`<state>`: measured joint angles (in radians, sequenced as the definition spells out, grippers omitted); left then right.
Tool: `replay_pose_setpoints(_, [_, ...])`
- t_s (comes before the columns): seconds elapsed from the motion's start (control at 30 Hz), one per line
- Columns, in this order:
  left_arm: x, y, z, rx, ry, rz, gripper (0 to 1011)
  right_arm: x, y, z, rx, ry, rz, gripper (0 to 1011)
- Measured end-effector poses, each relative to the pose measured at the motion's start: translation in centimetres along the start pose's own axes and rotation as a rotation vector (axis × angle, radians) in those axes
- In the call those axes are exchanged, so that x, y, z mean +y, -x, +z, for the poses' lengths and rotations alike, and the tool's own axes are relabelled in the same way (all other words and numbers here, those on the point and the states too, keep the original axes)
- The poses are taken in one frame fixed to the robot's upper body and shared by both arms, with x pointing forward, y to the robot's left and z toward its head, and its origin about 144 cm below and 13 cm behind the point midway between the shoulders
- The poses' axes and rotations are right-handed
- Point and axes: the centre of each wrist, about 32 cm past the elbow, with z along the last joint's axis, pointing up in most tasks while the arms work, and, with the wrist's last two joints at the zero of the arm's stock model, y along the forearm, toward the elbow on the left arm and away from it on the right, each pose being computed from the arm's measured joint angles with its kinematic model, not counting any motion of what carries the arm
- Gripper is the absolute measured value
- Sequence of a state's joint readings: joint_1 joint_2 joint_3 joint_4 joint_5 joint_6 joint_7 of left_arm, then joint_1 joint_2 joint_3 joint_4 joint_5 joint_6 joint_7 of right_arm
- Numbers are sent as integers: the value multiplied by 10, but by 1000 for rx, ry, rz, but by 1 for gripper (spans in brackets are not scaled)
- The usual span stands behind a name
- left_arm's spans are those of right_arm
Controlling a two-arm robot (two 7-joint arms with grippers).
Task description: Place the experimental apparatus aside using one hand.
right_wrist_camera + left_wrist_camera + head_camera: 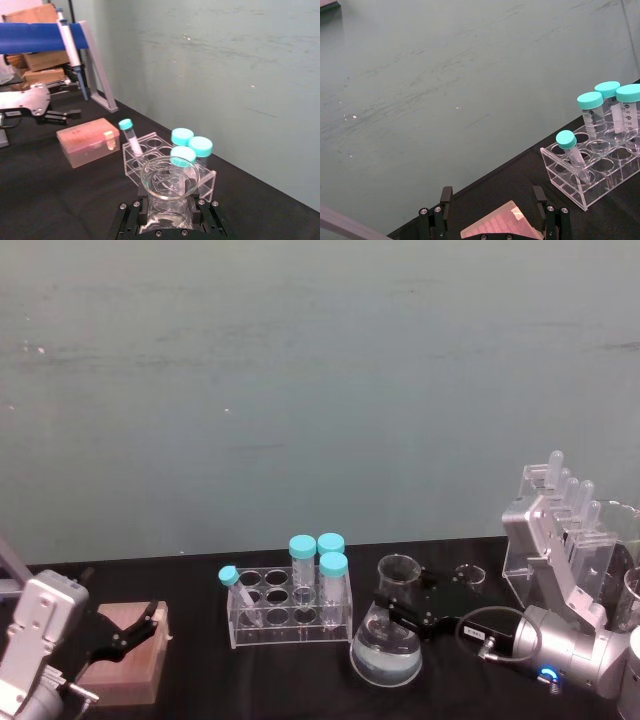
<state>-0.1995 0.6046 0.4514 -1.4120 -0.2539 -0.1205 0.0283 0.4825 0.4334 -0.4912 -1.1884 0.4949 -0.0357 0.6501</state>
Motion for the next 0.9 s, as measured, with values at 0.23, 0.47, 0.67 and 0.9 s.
replay_pose_setpoints(0.23, [0,0,0,0,0,0,1000,-9,1,-2,12,5,-71,457])
replay_pose_setpoints(0.47, [0,0,0,0,0,0,1000,-15,2,-3,16,14,-131,457])
replay_pose_setpoints(0.67, [0,0,0,0,0,0,1000,-19,4,-4,22,24,-168,458])
replay_pose_setpoints(0.9, [0,0,0,0,0,0,1000,-24,4,-4,16,42,-222,458])
